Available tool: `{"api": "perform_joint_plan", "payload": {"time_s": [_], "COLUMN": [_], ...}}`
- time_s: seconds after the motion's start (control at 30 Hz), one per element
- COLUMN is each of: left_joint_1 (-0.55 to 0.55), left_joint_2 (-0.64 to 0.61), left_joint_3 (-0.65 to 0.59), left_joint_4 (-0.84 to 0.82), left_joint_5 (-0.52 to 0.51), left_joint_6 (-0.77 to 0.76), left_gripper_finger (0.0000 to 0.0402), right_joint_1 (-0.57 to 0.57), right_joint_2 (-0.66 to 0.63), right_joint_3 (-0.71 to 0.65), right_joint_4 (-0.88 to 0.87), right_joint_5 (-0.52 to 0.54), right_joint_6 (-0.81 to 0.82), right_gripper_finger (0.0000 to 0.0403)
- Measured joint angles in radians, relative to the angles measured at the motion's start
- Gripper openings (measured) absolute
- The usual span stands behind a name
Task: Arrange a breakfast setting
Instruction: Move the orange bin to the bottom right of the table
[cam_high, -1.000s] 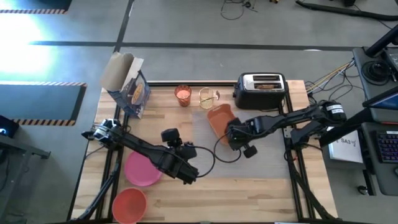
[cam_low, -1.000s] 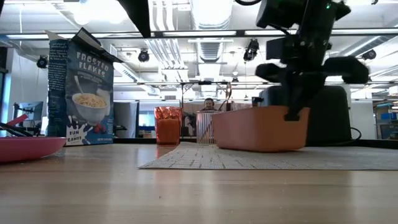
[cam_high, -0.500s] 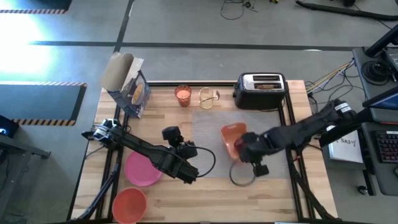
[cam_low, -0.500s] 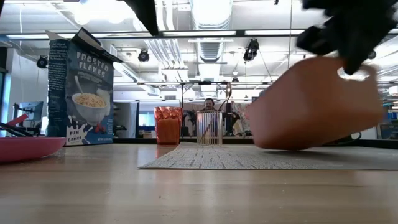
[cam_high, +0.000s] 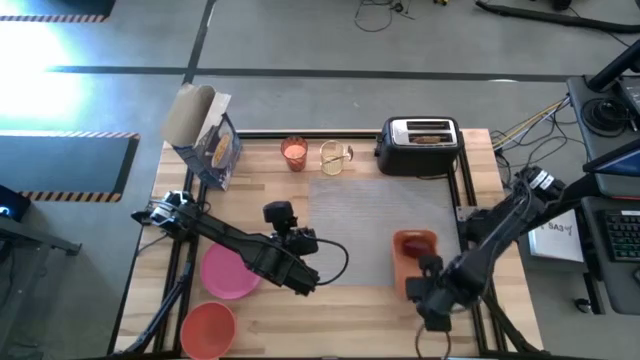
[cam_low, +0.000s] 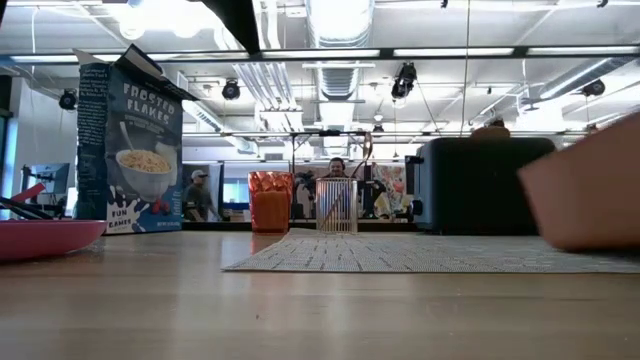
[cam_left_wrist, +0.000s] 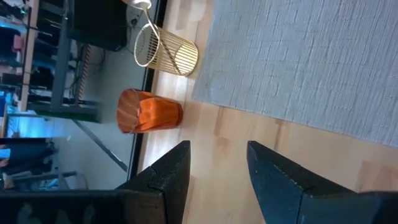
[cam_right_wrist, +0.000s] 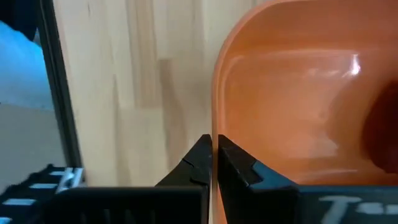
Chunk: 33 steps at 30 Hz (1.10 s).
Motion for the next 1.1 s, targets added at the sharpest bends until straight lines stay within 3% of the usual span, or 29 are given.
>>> {"api": "perform_joint_plan", "payload": {"time_s": [0.23,0.5,0.73,1.1], "left_joint_1": [-0.002,-0.004,-0.004,-0.004], "left_joint_2": [0.001,0.001,0.001,0.001], "left_joint_3": [0.000,0.000,0.000,0.000], "left_joint_4": [0.000,0.000,0.004,0.008], "left_joint_5": [-0.001,-0.002,-0.031,-0.056], "left_joint_6": [0.010,0.014,0.024,0.031], "left_gripper_finger": [0.0142,0.0142,0.0142,0.0142], "right_joint_1": [0.165,0.300,0.343,0.343], "right_joint_2": [0.067,0.188,0.307,0.392], "right_joint_3": [0.038,0.192,0.322,0.360], "right_joint_4": [0.035,0.041,0.039,0.024], "right_joint_5": [-0.006,-0.034,-0.108,-0.148], "right_joint_6": [0.240,0.267,0.310,0.398], "right_gripper_finger": [0.0009,0.0009,0.0009,0.0009]}}
